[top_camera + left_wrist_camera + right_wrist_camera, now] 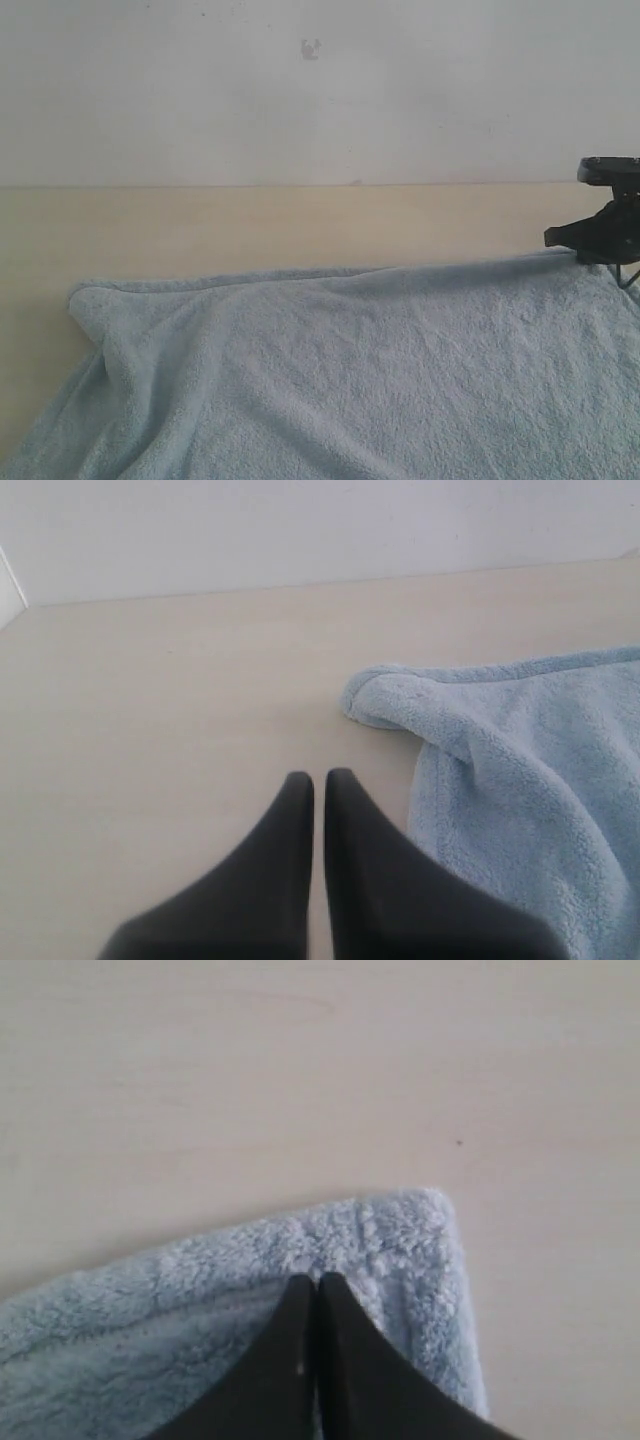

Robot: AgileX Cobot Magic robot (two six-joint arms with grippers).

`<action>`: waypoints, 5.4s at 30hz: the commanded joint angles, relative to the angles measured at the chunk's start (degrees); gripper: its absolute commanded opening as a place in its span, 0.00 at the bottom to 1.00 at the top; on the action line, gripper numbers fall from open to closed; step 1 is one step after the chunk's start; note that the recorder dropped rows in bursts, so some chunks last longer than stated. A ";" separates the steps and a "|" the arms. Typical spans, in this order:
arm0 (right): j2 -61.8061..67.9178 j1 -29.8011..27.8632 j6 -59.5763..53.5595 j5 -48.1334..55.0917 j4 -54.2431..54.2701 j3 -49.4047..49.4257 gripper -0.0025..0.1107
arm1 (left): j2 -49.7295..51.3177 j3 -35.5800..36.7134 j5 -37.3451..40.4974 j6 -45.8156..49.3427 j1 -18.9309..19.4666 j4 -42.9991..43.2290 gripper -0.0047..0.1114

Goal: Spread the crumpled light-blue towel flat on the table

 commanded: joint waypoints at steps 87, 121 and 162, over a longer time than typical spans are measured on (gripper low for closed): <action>19.99 53.43 31.62 30.58 -17.43 -50.49 0.02 | -0.16 0.24 -0.49 0.11 0.20 0.05 0.07; 23.52 54.23 19.65 26.26 3.48 -50.49 0.02 | -0.16 0.24 -0.49 0.11 0.20 0.05 0.07; 10.21 54.75 34.09 42.92 -28.56 -50.49 0.02 | -0.16 0.24 -0.49 0.11 0.20 0.05 0.07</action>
